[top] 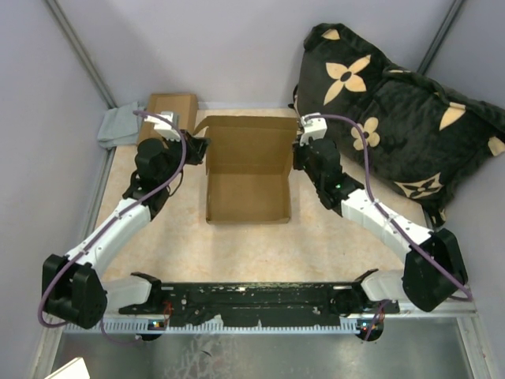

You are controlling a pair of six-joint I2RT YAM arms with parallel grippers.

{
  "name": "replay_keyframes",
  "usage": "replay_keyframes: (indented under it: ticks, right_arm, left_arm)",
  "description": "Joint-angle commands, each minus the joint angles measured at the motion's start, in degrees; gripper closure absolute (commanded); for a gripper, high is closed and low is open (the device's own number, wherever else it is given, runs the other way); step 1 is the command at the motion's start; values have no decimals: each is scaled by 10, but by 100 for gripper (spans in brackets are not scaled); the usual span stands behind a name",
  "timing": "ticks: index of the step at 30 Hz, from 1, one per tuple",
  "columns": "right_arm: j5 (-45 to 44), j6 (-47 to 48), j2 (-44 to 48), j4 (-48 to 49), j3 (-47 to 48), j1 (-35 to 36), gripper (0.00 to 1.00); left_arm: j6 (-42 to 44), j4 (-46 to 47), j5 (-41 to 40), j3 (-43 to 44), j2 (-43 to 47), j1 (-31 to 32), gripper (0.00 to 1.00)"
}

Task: Fold the paper box

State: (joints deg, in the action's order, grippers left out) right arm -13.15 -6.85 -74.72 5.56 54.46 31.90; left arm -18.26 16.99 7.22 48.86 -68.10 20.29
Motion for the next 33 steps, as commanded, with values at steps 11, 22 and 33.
replay_keyframes:
  ticks: [11, 22, 33]
  right_arm:
    - [-4, 12, 30, 353, -180, 33, 100]
    - [10, -29, 82, 267, -219, 52, 100]
    - [46, -110, 108, 155, -222, 55, 100]
  left_arm:
    - [-48, 87, -6, -99, 5, 21, 78]
    - [-52, 51, -30, -177, 87, 25, 76]
    - [-46, -14, -32, -183, 127, 28, 73]
